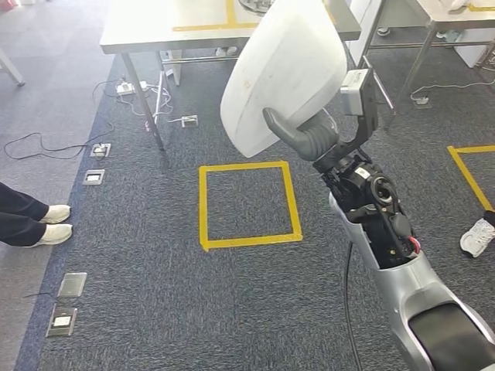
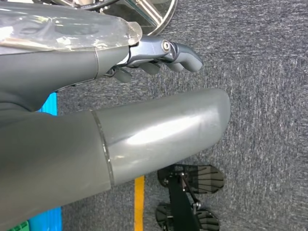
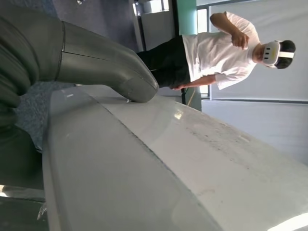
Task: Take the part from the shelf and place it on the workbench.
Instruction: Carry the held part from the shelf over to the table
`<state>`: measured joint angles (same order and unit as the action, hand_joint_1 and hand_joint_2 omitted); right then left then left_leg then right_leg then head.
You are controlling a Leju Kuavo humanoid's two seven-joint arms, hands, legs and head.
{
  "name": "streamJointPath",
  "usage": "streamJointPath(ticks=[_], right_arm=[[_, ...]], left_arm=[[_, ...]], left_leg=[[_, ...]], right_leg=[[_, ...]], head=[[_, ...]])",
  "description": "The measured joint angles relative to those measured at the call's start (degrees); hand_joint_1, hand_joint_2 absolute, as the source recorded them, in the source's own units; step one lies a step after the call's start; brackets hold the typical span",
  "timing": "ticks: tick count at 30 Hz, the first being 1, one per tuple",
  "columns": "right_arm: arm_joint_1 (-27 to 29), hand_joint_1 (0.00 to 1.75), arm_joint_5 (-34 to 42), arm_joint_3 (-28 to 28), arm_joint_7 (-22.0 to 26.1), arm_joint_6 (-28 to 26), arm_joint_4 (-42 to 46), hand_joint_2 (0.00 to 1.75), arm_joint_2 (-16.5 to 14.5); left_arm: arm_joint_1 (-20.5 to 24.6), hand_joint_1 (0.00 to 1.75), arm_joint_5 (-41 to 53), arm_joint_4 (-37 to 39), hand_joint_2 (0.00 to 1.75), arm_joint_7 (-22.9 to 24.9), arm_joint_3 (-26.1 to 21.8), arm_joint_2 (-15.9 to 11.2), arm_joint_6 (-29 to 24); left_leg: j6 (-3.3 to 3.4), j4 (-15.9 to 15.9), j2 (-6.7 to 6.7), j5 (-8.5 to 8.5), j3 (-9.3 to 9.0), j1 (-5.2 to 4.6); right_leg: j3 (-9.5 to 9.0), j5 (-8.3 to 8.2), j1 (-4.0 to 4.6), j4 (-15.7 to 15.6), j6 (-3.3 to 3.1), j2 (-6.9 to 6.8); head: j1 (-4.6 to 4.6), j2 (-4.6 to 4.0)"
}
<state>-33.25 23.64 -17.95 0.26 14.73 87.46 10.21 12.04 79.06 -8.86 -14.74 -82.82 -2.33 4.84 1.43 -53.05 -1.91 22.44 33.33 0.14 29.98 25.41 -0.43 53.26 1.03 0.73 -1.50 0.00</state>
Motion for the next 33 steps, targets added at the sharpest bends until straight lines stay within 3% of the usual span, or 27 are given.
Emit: streamJointPath(ticks=[2, 5, 6, 7, 8, 10, 12, 16, 18, 20, 21, 22, 23, 25, 27, 31, 33], right_arm=[[-0.39, 1.75, 0.03, 0.04, 0.12, 0.0, 0.03, 1.75, 0.01], [-0.5, 1.75, 0.03, -0.02, 0.15, -0.04, -0.04, 1.75, 0.02], [-0.35, 1.75, 0.03, -0.04, 0.15, -0.07, -0.08, 1.75, 0.02], [-0.26, 1.75, 0.03, -0.06, 0.14, -0.11, -0.11, 1.75, 0.02], [-0.27, 1.75, 0.03, -0.05, 0.15, -0.15, -0.14, 1.75, 0.02], [-0.45, 1.75, 0.03, -0.06, 0.21, -0.23, -0.16, 1.75, 0.01], [-0.46, 1.75, 0.03, -0.15, 0.22, -0.15, -0.19, 1.75, 0.0], [-0.45, 1.75, 0.03, -0.2, 0.22, -0.16, -0.18, 1.75, 0.03], [-0.68, 1.75, 0.03, -0.21, 0.26, -0.07, -0.14, 1.75, 0.04], [-0.67, 1.75, 0.03, -0.29, 0.26, 0.01, -0.14, 1.75, 0.04], [-0.62, 1.75, 0.03, -0.33, 0.25, 0.0, -0.16, 1.75, 0.04], [-0.59, 1.75, 0.03, -0.37, 0.25, 0.0, -0.17, 1.75, 0.04], [-0.61, 1.75, 0.03, -0.39, 0.25, 0.0, -0.18, 1.75, 0.04], [-0.74, 1.75, 0.03, -0.4, 0.26, 0.0, -0.18, 1.75, 0.04], [-0.9, 1.75, 0.03, -0.39, 0.26, -0.01, -0.18, 1.75, 0.04], [-0.98, 1.75, 0.03, -0.39, 0.26, -0.11, -0.22, 1.75, 0.04], [-1.01, 1.75, 0.03, -0.41, 0.25, -0.27, -0.23, 1.75, 0.04]], left_arm=[[0.01, 0.0, 0.09, 0.0, 0.0, -0.07, 0.0, -0.01, -0.02], [0.03, 0.0, 0.14, 0.0, 0.0, -0.1, 0.01, 0.01, -0.03], [0.02, 0.0, 0.14, 0.01, 0.0, -0.1, 0.01, 0.05, -0.03], [0.0, 0.0, 0.15, 0.01, 0.0, -0.1, 0.0, 0.1, -0.03], [-0.02, 0.0, 0.16, 0.01, 0.0, -0.1, 0.0, 0.14, -0.03], [-0.02, 0.0, 0.18, -0.02, 0.0, -0.11, 0.0, 0.07, -0.03], [0.02, 0.0, 0.24, -0.05, 0.0, -0.13, 0.0, -0.1, -0.03], [0.01, 0.0, 0.3, -0.06, 0.0, -0.14, 0.0, -0.19, -0.03], [0.17, 0.0, 0.31, -0.06, 0.0, -0.14, 0.0, -0.18, -0.03], [0.22, 0.0, 0.31, -0.06, 0.0, -0.14, 0.0, -0.18, -0.03], [0.17, 0.0, 0.31, -0.06, 0.0, -0.14, 0.0, -0.17, -0.03], [0.13, 0.0, 0.31, -0.06, 0.0, -0.14, 0.0, -0.16, -0.03], [0.11, 0.0, 0.31, -0.06, 0.0, -0.14, 0.0, -0.14, -0.03], [0.15, 0.0, 0.31, -0.06, 0.0, -0.14, 0.0, -0.23, -0.03], [0.25, 0.0, 0.3, -0.06, 0.0, -0.14, 0.0, -0.38, -0.03], [0.23, 0.0, 0.31, -0.06, 0.0, -0.14, 0.0, -0.4, -0.03], [0.25, 0.0, 0.3, -0.06, 0.0, -0.14, 0.0, -0.33, -0.03]], left_leg=[[0.17, 1.61, 0.28, -0.48, -1.25, 0.61], [-0.01, 2.04, 0.62, -0.41, -1.94, 1.03], [-0.22, 1.94, 0.67, -0.25, -2.0, 1.2], [-0.52, 1.76, 0.68, -0.05, -2.06, 1.43], [-0.91, 1.42, 0.66, 0.24, -2.13, 1.74], [-1.98, 0.24, 0.55, 1.12, -2.04, 2.14], [-2.95, -0.95, 0.4, 1.69, -1.56, 2.09], [-3.88, -2.13, 0.67, 2.34, -0.83, 2.29], [-3.93, -7.75, 1.26, 5.09, 1.96, 2.27], [-3.7, -16.32, 1.52, 8.12, 6.62, 1.99], [-3.46, -19.04, 1.53, 8.55, 8.33, 1.79], [-3.06, -19.45, 1.52, 7.87, 8.93, 1.57], [-2.51, -17.46, 1.51, 6.2, 8.33, 1.28], [-0.97, -9.26, 1.45, 2.1, 4.75, 0.44], [-0.15, -3.44, 1.52, 0.38, 2.06, -0.28], [-1.47, -2.12, 1.48, 0.52, 1.48, -0.31], [-1.41, -2.15, 1.38, 0.6, 1.47, -0.35]], right_leg=[[1.1, 1.8, 0.12, 2.79, 0.28, -0.08], [6.9, 6.76, -0.46, 14.57, 1.09, -0.2], [8.18, 7.0, -0.76, 16.72, 1.42, -0.24], [8.33, 6.06, -1.07, 16.53, 1.76, -0.3], [7.31, 4.08, -1.41, 13.94, 2.15, -0.39], [3.79, 0.33, -1.97, 6.09, 3.03, -0.48], [1.82, -0.51, -2.02, 2.28, 2.64, -0.24], [1.88, -0.04, -1.69, 2.79, 0.47, 0.0], [1.76, 0.0, -1.55, 2.72, -0.25, -0.04], [1.76, 0.13, -1.14, 2.72, -0.69, -0.08], [1.72, 0.2, -0.89, 2.72, -0.86, -0.07], [1.65, 0.26, -0.64, 2.72, -1.01, -0.04], [1.53, 0.34, -0.38, 2.71, -1.14, 0.02], [1.22, 0.54, 0.01, 2.68, -1.32, 0.14], [1.19, 0.74, 0.21, 2.64, -1.23, 0.27], [1.2, 1.24, 0.41, 2.76, -1.81, 0.15], [0.95, 1.14, 0.37, 2.4, -1.86, 0.08]], head=[[-0.19, 0.0], [-0.84, 0.0], [-0.94, 0.0], [-1.03, 0.0], [-1.18, 0.0], [-1.76, 0.0], [-2.03, 0.0], [-1.0, 0.0], [-0.18, 0.0], [0.5, 0.0], [0.63, 0.0], [0.69, 0.0], [0.71, 0.0], [0.68, 0.0], [0.61, 0.0], [0.41, 0.0], [0.24, 0.0]])
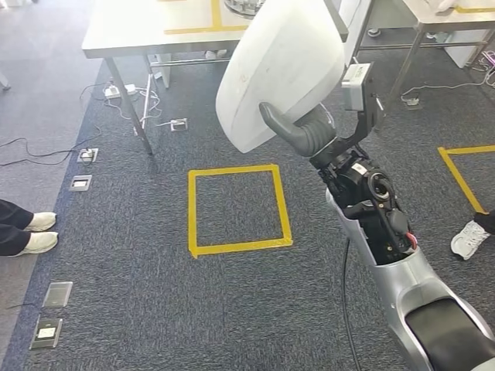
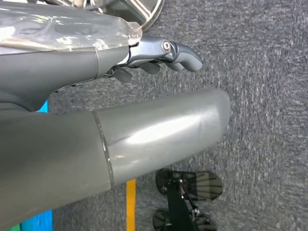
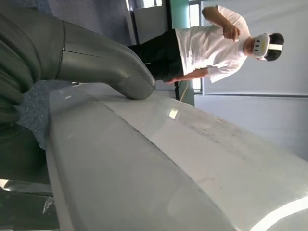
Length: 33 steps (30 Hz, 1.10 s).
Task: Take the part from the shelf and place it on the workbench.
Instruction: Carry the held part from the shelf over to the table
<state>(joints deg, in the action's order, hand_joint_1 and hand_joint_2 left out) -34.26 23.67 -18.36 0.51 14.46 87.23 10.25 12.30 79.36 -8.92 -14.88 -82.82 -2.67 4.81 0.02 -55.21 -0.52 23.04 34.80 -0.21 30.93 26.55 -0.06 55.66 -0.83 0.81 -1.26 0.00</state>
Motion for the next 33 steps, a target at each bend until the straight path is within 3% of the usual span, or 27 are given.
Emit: streamJointPath(ticks=[5, 13, 15, 17, 19, 21, 22, 23, 24, 26, 27, 29, 31, 33], right_arm=[[-0.02, 1.75, -0.05, 0.01, 0.05, -0.48, 0.0, 1.75, 0.0], [-0.03, 1.75, -0.11, -0.01, 0.42, -0.52, 0.0, 1.75, 0.0], [-0.04, 1.75, -0.21, -0.02, 0.6, -0.52, 0.01, 1.75, 0.0], [-0.07, 1.75, -0.39, 0.02, 0.83, -0.52, 0.07, 1.75, 0.01], [-0.2, 1.75, -0.48, 0.08, 1.01, -0.55, 0.1, 1.75, 0.05], [-0.01, 1.75, -0.49, 0.09, 1.05, -0.58, 0.09, 1.75, 0.1], [0.27, 1.75, -0.5, 0.09, 1.04, -0.58, 0.09, 1.75, 0.12], [0.54, 1.75, -0.51, 0.09, 1.03, -0.59, 0.09, 1.75, 0.13], [0.73, 1.75, -0.52, 0.1, 1.03, -0.61, 0.09, 1.75, 0.14], [0.84, 1.75, -0.52, 0.18, 1.04, -0.66, 0.09, 1.75, 0.15], [0.82, 1.75, -0.52, 0.2, 1.04, -0.67, 0.08, 1.75, 0.15], [0.95, 1.75, -0.52, 0.16, 1.03, -0.63, 0.08, 1.75, 0.15], [1.1, 1.75, -0.52, 0.14, 1.01, -0.66, 0.09, 1.75, 0.17], [1.15, 1.75, -0.56, 0.23, 1.02, -0.73, 0.09, 1.75, 0.2]], left_arm=[[-0.05, 0.0, -0.28, 0.0, 0.0, 0.0, 0.0, 0.13, 0.22], [-0.04, 0.0, -0.65, 0.0, 0.0, 0.01, 0.0, 0.13, 0.52], [-0.03, 0.0, -0.68, 0.0, 0.0, 0.01, 0.0, 0.09, 0.52], [-0.04, 0.0, -0.73, 0.0, 0.0, 0.02, 0.0, 0.08, 0.53], [-0.05, 0.0, -0.75, 0.0, 0.0, 0.02, 0.0, 0.12, 0.54], [-0.02, 0.0, -0.75, 0.0, 0.0, 0.07, 0.0, 0.16, 0.54], [-0.02, 0.0, -0.74, 0.0, 0.0, 0.19, 0.0, 0.2, 0.53], [-0.05, 0.0, -0.72, 0.0, 0.0, 0.34, 0.0, 0.25, 0.49], [-0.09, 0.0, -0.69, 0.0, 0.0, 0.5, 0.01, 0.3, 0.43], [-0.16, 0.0, -0.63, 0.0, 0.0, 0.74, 0.01, 0.33, 0.31], [-0.12, 0.0, -0.61, 0.0, 0.0, 0.8, 0.01, 0.3, 0.26], [-0.06, 0.0, -0.57, -0.01, 0.0, 0.87, 0.0, 0.18, 0.17], [-0.08, 0.0, -0.56, -0.01, 0.0, 0.9, 0.0, 0.07, 0.13], [-0.11, 0.0, -0.67, 0.0, 0.0, 1.04, 0.0, -0.08, 0.13]], left_leg=[[0.41, 0.0, -0.08, 0.12, -0.01, 0.0], [0.61, -0.1, -0.09, 0.22, -0.01, -0.09], [1.2, 0.01, -0.1, 0.36, -0.14, -0.25], [1.86, 1.21, 0.04, 0.17, -1.1, 0.18], [2.13, 2.38, 0.25, -0.05, -2.32, 0.71], [2.14, 2.54, 0.36, 0.09, -2.84, 0.79], [2.0, 2.5, 0.38, 0.2, -2.97, 0.91], [1.78, 2.42, 0.36, 0.37, -3.1, 1.1], [1.44, 2.27, 0.32, 0.6, -3.24, 1.37], [0.44, 1.63, 0.16, 1.34, -3.54, 1.95], [-0.14, 1.06, 0.07, 1.76, -3.5, 2.04], [-1.04, 0.27, -0.07, 2.22, -3.08, 1.96], [-0.81, 0.13, -0.12, 2.06, -2.74, 1.88], [-0.08, 0.26, -0.11, 1.73, -2.76, 1.87]], right_leg=[[-0.39, -0.16, 0.01, -0.64, 0.37, -0.06], [-0.53, -0.28, -0.08, -1.01, 0.82, -0.07], [-0.75, -0.35, -0.25, -1.43, 1.4, -0.04], [-0.83, -0.02, -0.19, -1.23, 1.96, -0.11], [0.89, 2.07, -0.14, 2.87, 2.18, -0.23], [4.89, 5.42, -0.49, 10.89, 2.53, -0.28], [6.69, 6.31, -0.77, 14.09, 2.78, -0.3], [7.64, 6.11, -1.08, 15.37, 3.05, -0.32], [7.42, 4.72, -1.42, 14.24, 3.36, -0.38], [4.36, 0.37, -2.14, 6.96, 4.26, -0.53], [2.7, -0.92, -2.31, 3.44, 4.54, -0.51], [1.23, -1.3, -2.31, 0.44, 4.35, -0.36], [1.34, -1.24, -2.21, 0.47, 3.72, -0.19], [1.44, -1.29, -2.23, 0.43, 3.68, 0.0]], head=[[-0.53, 0.0], [-0.61, 0.0], [-0.4, 0.0], [-0.3, 0.0], [-0.69, 0.0], [-1.05, 0.0], [-1.16, 0.0], [-1.22, 0.0], [-1.29, 0.0], [-1.64, 0.0], [-1.93, 0.0], [-2.16, 0.0], [-1.69, 0.0], [-1.09, 0.0]])
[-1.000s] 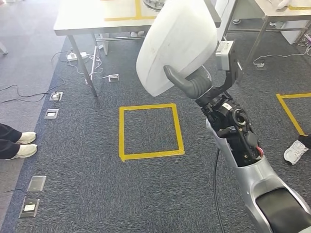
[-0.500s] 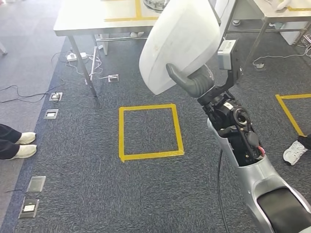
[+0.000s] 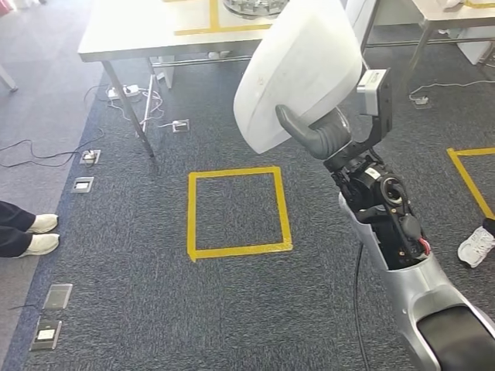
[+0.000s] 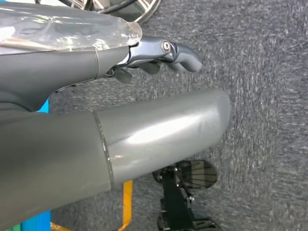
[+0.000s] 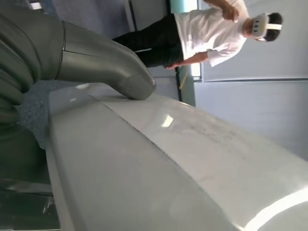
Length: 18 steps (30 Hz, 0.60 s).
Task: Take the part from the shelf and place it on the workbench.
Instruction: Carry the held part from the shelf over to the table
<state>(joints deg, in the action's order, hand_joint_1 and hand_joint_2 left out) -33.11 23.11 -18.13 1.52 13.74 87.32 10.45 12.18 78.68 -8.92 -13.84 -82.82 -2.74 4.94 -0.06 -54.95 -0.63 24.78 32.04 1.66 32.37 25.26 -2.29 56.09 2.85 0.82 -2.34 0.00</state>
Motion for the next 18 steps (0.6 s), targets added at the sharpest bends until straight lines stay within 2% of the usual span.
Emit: streamJointPath(ticks=[3, 6, 8, 10, 12, 13, 16, 17, 18], right_arm=[[0.05, 1.75, -0.39, 0.02, -0.03, 0.01, 0.0, 1.75, 0.02], [0.06, 1.75, -0.56, 0.09, -0.04, 0.02, 0.0, 1.75, 0.02], [0.06, 1.75, -0.57, 0.13, -0.04, 0.04, 0.0, 1.75, 0.02], [0.06, 1.75, -0.57, 0.15, -0.04, 0.05, 0.0, 1.75, 0.02], [0.06, 1.75, -0.57, 0.17, -0.05, 0.05, 0.0, 1.75, 0.02], [0.06, 1.75, -0.57, 0.17, -0.07, 0.05, 0.01, 1.75, 0.02], [0.04, 1.75, -0.57, 0.25, -0.15, 0.05, 0.21, 1.75, 0.07], [-0.09, 1.75, -0.57, 0.29, -0.17, 0.05, 0.3, 1.75, 0.11], [-0.23, 1.75, -0.57, 0.34, -0.19, 0.05, 0.37, 1.75, 0.16]], left_arm=[[0.09, 0.0, -0.32, 0.0, 0.0, 0.36, 0.0, -0.12, 0.2], [0.13, 0.0, -0.37, 0.0, 0.0, 0.71, 0.0, -0.11, 0.45], [0.13, 0.0, -0.37, 0.0, 0.0, 1.03, 0.01, -0.1, 0.59], [0.13, 0.0, -0.37, 0.0, 0.0, 1.2, 0.01, -0.09, 0.69], [0.12, 0.0, -0.36, 0.0, 0.0, 1.28, 0.0, -0.05, 0.74], [0.13, 0.0, -0.35, -0.01, 0.0, 1.32, 0.0, -0.09, 0.74], [0.2, 0.0, -0.33, -0.01, 0.0, 1.37, 0.0, -0.2, 0.79], [0.21, 0.0, -0.31, 0.0, 0.0, 1.37, 0.0, -0.16, 0.81], [0.22, 0.0, -0.28, 0.0, 0.0, 1.37, 0.0, -0.16, 0.85]], left_leg=[[0.49, 0.18, 0.02, -0.4, -0.13, 0.0], [0.44, 0.6, 0.12, -0.41, -0.34, 0.05], [-0.23, 0.97, 0.17, -0.24, -0.51, 0.21], [-1.51, 1.2, 0.18, -0.07, -0.61, 0.44], [-2.32, 1.24, 0.17, 0.02, -0.63, 0.55], [-2.33, 1.07, 0.16, 0.14, -0.56, 0.47], [-0.98, 2.92, 0.29, -0.45, -1.77, 0.46], [-0.48, 4.25, 0.44, -0.94, -2.66, 0.65], [-0.3, 5.35, 0.62, -1.3, -3.49, 0.88]], right_leg=[[0.0, 0.11, 0.09, 0.0, -0.21, 0.19], [0.0, 0.29, 0.34, 0.01, -0.78, 0.21], [0.0, 0.36, 0.54, 0.03, -1.04, 0.14], [-0.01, 0.4, 0.71, 0.05, -1.21, 0.05], [-0.05, 0.41, 0.79, 0.05, -1.27, 0.0], [-0.15, 0.33, 0.62, -0.15, -1.16, -0.02], [-0.77, -0.02, 0.4, -1.29, -0.47, -0.13], [-0.47, 0.49, 0.55, -0.48, -0.34, -0.21], [0.53, 1.56, 0.65, 1.69, -0.25, -0.3]], head=[[0.86, 0.0], [1.24, 0.0], [1.27, 0.0], [1.26, 0.0], [1.26, 0.0], [1.25, 0.0], [1.44, 0.0], [1.27, 0.0], [0.96, 0.0]])
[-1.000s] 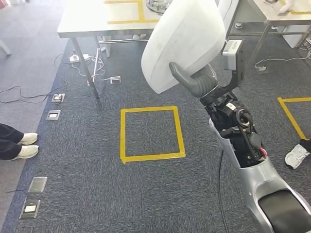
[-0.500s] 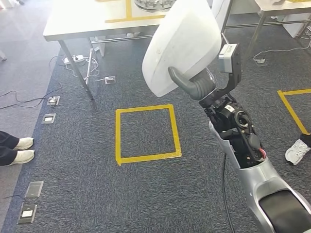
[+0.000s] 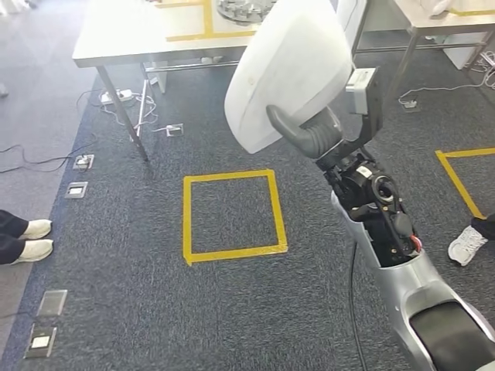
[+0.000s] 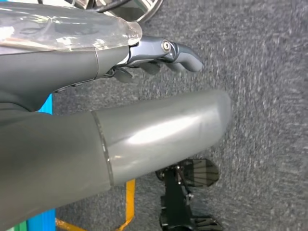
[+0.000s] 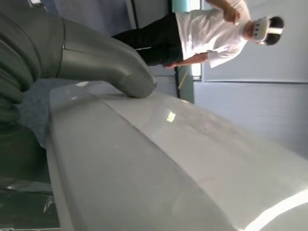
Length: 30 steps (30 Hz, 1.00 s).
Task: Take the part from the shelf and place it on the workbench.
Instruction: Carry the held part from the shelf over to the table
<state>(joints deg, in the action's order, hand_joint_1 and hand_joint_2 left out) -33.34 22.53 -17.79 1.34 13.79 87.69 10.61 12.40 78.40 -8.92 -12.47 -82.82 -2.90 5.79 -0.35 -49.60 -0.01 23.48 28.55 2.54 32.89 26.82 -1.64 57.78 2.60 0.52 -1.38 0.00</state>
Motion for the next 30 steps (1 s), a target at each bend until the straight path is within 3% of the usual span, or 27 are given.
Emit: streamJointPath(ticks=[2, 3, 4, 5, 7, 8, 10, 11, 14, 16, 18, 19, 20, 22, 24, 25, 28, 30], right_arm=[[-0.1, 1.75, 0.0, -0.04, -0.05, 0.04, -0.01, 1.75, 0.04], [0.09, 1.75, 0.0, -0.06, -0.1, 0.06, -0.02, 1.75, 0.06], [0.32, 1.75, 0.0, -0.07, -0.14, 0.07, -0.03, 1.75, 0.07], [0.46, 1.75, 0.0, -0.07, -0.17, 0.08, -0.04, 1.75, 0.09], [0.5, 1.75, 0.0, -0.05, -0.13, 0.07, -0.05, 1.75, 0.1], [0.41, 1.75, 0.0, -0.09, -0.1, 0.15, -0.08, 1.75, 0.1], [0.47, 1.75, 0.0, -0.12, -0.05, 0.27, -0.11, 1.75, 0.1], [0.51, 1.75, 0.0, -0.13, -0.04, 0.31, -0.15, 1.75, 0.1], [0.44, 1.75, 0.0, -0.04, 0.05, 0.3, -0.2, 1.75, 0.19], [0.2, 1.75, 0.0, -0.06, 0.14, 0.39, -0.2, 1.75, 0.21], [0.16, 1.75, 0.0, -0.16, 0.15, 0.46, -0.26, 1.75, 0.21], [0.19, 1.75, 0.0, -0.2, 0.15, 0.47, -0.3, 1.75, 0.21], [0.21, 1.75, 0.0, -0.23, 0.17, 0.49, -0.34, 1.75, 0.21], [0.18, 1.75, 0.0, -0.25, 0.24, 0.51, -0.37, 1.75, 0.21], [0.06, 1.75, 0.0, -0.27, 0.31, 0.52, -0.38, 1.75, 0.21], [0.0, 1.75, 0.0, -0.27, 0.32, 0.53, -0.39, 1.75, 0.21], [-0.2, 1.75, 0.0, -0.23, 0.35, 0.53, -0.4, 1.75, 0.21], [-0.59, 1.75, 0.01, -0.21, 0.41, 0.53, -0.42, 1.75, 0.22]], left_arm=[[0.03, 0.0, 0.1, 0.0, 0.0, 0.01, 0.0, 0.07, 0.08], [0.02, 0.0, 0.15, 0.0, 0.0, 0.02, 0.0, 0.11, 0.14], [-0.02, 0.0, 0.19, 0.0, 0.0, 0.03, 0.0, 0.19, 0.18], [-0.07, 0.0, 0.2, 0.0, 0.0, 0.04, 0.0, 0.28, 0.22], [-0.15, 0.0, 0.25, -0.01, 0.0, 0.05, 0.0, 0.4, 0.25], [-0.1, 0.0, 0.27, -0.02, 0.0, 0.06, 0.0, 0.35, 0.23], [0.0, 0.0, 0.33, -0.04, 0.0, 0.1, 0.0, 0.16, 0.2], [0.03, 0.0, 0.35, -0.05, 0.0, 0.14, 0.0, 0.05, 0.17], [0.07, 0.0, 0.37, -0.04, 0.0, 0.24, 0.0, -0.08, 0.16], [0.27, 0.0, 0.37, -0.04, 0.0, 0.25, 0.0, 0.03, 0.16], [0.3, 0.0, 0.37, -0.04, 0.0, 0.25, 0.0, 0.08, 0.16], [0.21, 0.0, 0.37, -0.04, 0.0, 0.25, 0.0, 0.07, 0.16], [0.13, 0.0, 0.37, -0.04, 0.0, 0.25, 0.0, 0.06, 0.16], [0.06, 0.0, 0.36, -0.04, 0.0, 0.25, 0.0, 0.04, 0.15], [0.09, 0.0, 0.33, -0.04, 0.0, 0.25, 0.0, -0.07, 0.12], [0.1, 0.0, 0.32, -0.04, 0.0, 0.24, 0.0, -0.13, 0.09], [0.07, 0.0, 0.29, -0.04, 0.0, 0.23, 0.0, -0.17, 0.05], [0.06, 0.0, 0.27, -0.04, 0.0, 0.22, 0.0, -0.11, 0.05]], left_leg=[[0.09, 0.55, 0.26, 0.03, -0.68, 0.15], [-0.03, 0.5, 0.3, 0.2, -0.82, 0.24], [-0.26, 0.35, 0.27, 0.46, -0.96, 0.41], [-0.6, 0.05, 0.19, 0.79, -1.1, 0.68], [-1.7, -1.15, -0.04, 1.95, -1.31, 1.35], [-2.36, -2.09, -0.16, 2.64, -1.16, 1.48], [-3.37, -3.66, -0.39, 3.37, -0.38, 1.36], [-3.63, -4.03, -0.46, 3.36, 0.0, 1.25], [-3.85, -5.7, -0.31, 4.08, 1.05, 1.35], [-3.49, -12.53, -0.13, 6.59, 4.79, 1.02], [-2.95, -21.41, -0.12, 8.88, 10.54, 0.39], [-2.5, -23.71, -0.13, 8.67, 12.61, 0.03], [-1.9, -23.61, -0.14, 7.24, 13.57, -0.37], [-0.35, -17.08, -0.17, 1.99, 12.17, -1.23], [0.83, -10.0, -0.17, -1.05, 9.38, -2.0], [1.04, -8.08, -0.15, -1.28, 8.53, -2.28], [0.98, -6.57, -0.15, -0.55, 7.54, -2.35], [1.25, -5.64, -0.16, -0.46, 6.47, -2.07]], right_leg=[[3.64, 3.1, -0.16, 7.43, 0.32, -0.09], [5.42, 4.05, -0.31, 10.69, 0.6, -0.11], [6.41, 3.94, -0.54, 12.16, 0.95, -0.14], [6.29, 2.68, -0.81, 11.36, 1.33, -0.18], [3.39, -1.34, -1.47, 4.68, 2.41, -0.3], [1.74, -2.37, -1.65, 1.5, 2.74, -0.24], [0.46, -2.08, -1.67, -0.81, 2.15, -0.01], [0.61, -1.74, -1.55, -0.57, 1.42, 0.12], [0.8, -1.23, -1.44, -0.08, -0.06, 0.27], [0.23, -0.91, -1.24, -0.31, -0.74, 0.22], [-0.25, -0.53, -0.76, -0.45, -1.27, 0.15], [-0.52, -0.3, -0.49, -0.46, -1.55, 0.15], [-0.85, -0.03, -0.22, -0.47, -1.79, 0.19], [-1.66, 0.55, 0.21, -0.52, -2.05, 0.3], [-2.18, 1.09, 0.65, -0.63, -1.86, 0.47], [-2.3, 1.27, 0.73, -0.75, -1.66, 0.53], [-2.65, 1.67, 0.62, -1.31, -0.8, 0.49], [-1.97, 3.1, 0.66, 0.84, -0.28, 0.21]], head=[[-0.64, 0.0], [-0.78, 0.0], [-0.89, 0.0], [-1.02, 0.0], [-1.51, 0.0], [-1.97, -0.01], [-2.24, 0.0], [-2.07, 0.0], [-0.92, 0.0], [-0.13, 0.0], [0.49, 0.0], [0.64, 0.0], [0.71, 0.0], [0.8, 0.0], [0.82, 0.0], [0.81, 0.0], [0.72, 0.0], [0.32, 0.0]])
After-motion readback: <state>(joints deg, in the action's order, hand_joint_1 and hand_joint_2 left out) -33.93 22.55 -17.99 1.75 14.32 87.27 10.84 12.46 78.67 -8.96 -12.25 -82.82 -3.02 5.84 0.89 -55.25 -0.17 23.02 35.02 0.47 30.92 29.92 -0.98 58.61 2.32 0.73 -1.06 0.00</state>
